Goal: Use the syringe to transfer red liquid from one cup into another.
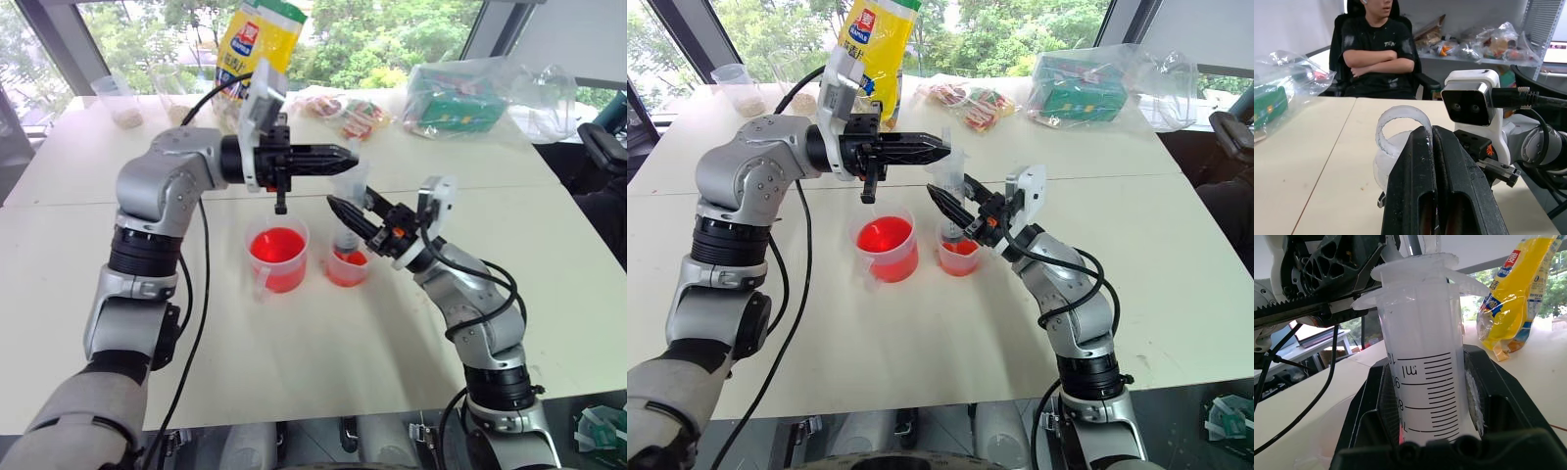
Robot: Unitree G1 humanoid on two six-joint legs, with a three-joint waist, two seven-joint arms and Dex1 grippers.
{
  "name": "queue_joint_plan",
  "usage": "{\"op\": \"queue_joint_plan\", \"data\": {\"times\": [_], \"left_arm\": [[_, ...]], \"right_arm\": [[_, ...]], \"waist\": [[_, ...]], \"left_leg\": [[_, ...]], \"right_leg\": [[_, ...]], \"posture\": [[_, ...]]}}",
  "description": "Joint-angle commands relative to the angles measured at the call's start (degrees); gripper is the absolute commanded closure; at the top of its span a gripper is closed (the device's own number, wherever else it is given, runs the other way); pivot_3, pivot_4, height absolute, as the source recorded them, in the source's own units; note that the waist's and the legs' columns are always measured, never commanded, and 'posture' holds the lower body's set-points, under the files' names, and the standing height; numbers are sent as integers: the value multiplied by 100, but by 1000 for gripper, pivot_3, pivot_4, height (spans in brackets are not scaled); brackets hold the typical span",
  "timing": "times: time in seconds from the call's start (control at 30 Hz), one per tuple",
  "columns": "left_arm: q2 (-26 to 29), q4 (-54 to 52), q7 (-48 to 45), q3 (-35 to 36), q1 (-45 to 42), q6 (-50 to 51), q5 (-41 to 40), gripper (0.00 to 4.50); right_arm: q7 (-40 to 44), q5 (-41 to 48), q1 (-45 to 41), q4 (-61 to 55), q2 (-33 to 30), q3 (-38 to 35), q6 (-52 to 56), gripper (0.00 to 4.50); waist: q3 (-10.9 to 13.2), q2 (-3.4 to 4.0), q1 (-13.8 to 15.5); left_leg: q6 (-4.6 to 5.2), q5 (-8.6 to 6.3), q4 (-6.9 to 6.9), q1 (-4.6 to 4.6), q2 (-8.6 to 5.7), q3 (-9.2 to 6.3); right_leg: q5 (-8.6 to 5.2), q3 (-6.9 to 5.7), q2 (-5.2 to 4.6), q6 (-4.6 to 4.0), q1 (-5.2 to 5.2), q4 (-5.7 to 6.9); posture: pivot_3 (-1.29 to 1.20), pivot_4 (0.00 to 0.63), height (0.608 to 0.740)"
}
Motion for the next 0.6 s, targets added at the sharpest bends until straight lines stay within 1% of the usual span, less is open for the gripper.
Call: {"op": "queue_joint_plan", "data": {"times": [0.03, 0.17, 0.2, 0.27, 0.33, 0.37, 0.47, 0.5, 0.6], "left_arm": [[-67, -69, -211, -395, 105, 75, 74, 4465], [-105, 188, -130, -180, -118, 102, 17, 4465], [-103, 246, -111, -134, -174, 104, 11, 4216], [-89, 375, -84, -28, -300, 124, -23, 3557], [-47, 483, -54, 110, -437, 119, -65, 2648], [-32, 520, -45, 153, -483, 114, -76, 2055], [61, 621, 12, 326, -609, 92, -124, 619], [127, 658, 17, 388, -647, 62, -125, 46], [288, 710, 44, 502, -677, -59, -82, 46]], "right_arm": [[-132, 251, -356, -598, 27, -278, -141, 3034], [-131, 284, -249, -588, -9, -236, -102, 3034], [-130, 289, -224, -584, -14, -228, -96, 3034], [-128, 312, -180, -582, -29, -221, -64, 3034], [-119, 343, -115, -600, -40, -210, -23, 3034], [-116, 355, -95, -606, -41, -207, -9, 3034], [-126, 382, -20, -604, -20, -193, 24, 3034], [-118, 376, 5, -580, -18, -186, 16, 3034], [-112, 387, 71, -544, -10, -188, 9, 3034]], "waist": [[0, 0, 0], [0, 0, 2], [0, 0, 2], [0, 0, 3], [0, 0, 1], [0, 0, 1], [0, 0, -13], [0, 0, -16], [0, 0, -11]], "left_leg": [[0, 0, 0, 0, 0, 0], [0, 0, 0, 0, 0, 0], [0, 0, 0, 0, 0, 0], [0, 0, 0, 0, -1, 0], [0, 0, 1, -1, -1, 0], [0, 0, 1, -1, -1, 0], [1, 0, 0, -1, 0, 0], [1, 0, 0, 0, 1, 0], [1, 0, 0, 0, 2, -1]], "right_leg": [[0, 0, 0, 0, 0, 0], [0, 0, 0, 0, 0, 0], [0, 0, 0, 0, 0, 0], [0, 0, 0, 0, 0, 0], [0, -1, 0, 0, 0, 0], [0, 0, 0, 0, 0, 0], [0, 0, 0, 0, 0, 0], [0, 0, 2, 0, 0, 0], [0, 0, 3, 0, -1, 1]], "posture": [[0, 150, 740], [0, 150, 740], [0, 150, 740], [0, 150, 740], [0, 150, 740], [0, 150, 740], [0, 150, 740], [0, 150, 740], [0, 150, 740]]}}
